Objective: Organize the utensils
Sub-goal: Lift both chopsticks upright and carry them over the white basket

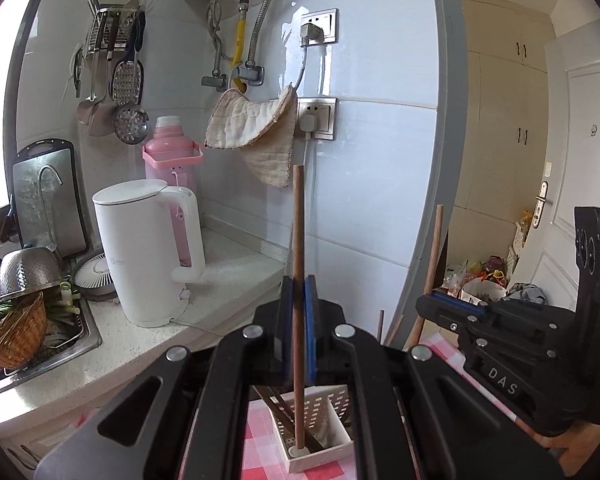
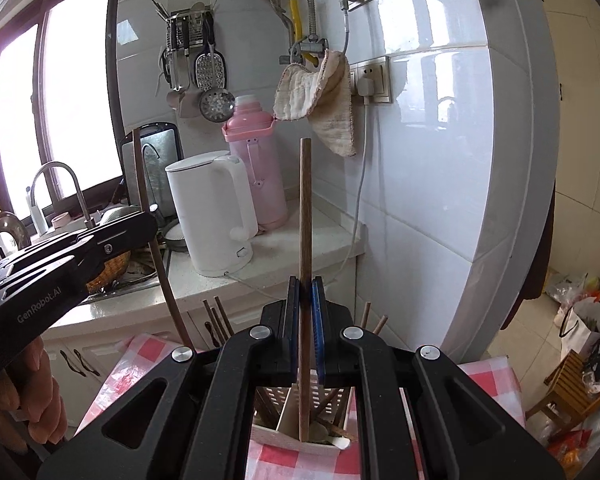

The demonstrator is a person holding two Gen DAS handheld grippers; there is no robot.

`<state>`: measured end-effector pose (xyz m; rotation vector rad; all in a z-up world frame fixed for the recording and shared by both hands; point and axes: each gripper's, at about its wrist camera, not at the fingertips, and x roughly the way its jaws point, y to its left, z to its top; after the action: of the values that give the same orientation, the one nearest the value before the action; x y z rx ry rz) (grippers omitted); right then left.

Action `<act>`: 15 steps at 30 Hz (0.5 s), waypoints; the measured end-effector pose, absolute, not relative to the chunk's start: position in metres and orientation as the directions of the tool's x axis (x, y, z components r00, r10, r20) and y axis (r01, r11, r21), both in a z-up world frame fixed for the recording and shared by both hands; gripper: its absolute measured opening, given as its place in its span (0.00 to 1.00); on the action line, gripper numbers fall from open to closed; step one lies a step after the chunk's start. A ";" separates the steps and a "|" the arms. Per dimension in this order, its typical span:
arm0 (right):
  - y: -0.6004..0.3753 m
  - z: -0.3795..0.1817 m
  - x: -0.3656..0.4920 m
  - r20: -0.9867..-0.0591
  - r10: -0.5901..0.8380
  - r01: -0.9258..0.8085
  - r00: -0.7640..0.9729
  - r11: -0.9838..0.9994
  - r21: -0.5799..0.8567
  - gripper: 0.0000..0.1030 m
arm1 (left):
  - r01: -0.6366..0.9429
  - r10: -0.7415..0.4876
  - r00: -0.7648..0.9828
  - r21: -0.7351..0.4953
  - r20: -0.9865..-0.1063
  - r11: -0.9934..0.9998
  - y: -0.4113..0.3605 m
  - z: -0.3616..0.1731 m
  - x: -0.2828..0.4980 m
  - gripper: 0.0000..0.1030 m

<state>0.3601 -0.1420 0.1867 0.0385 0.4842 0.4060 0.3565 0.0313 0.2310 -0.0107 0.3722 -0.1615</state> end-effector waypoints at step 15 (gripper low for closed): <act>-0.130 0.149 0.386 -0.440 0.390 -0.375 0.809 0.918 0.126 0.09 | 0.139 -0.131 0.907 -0.008 -0.401 0.990 0.031 0.178 0.388 0.06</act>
<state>0.3859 -0.1299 0.1494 0.0332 0.4773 0.4093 0.3882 0.0310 0.1780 0.0210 0.4124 -0.1395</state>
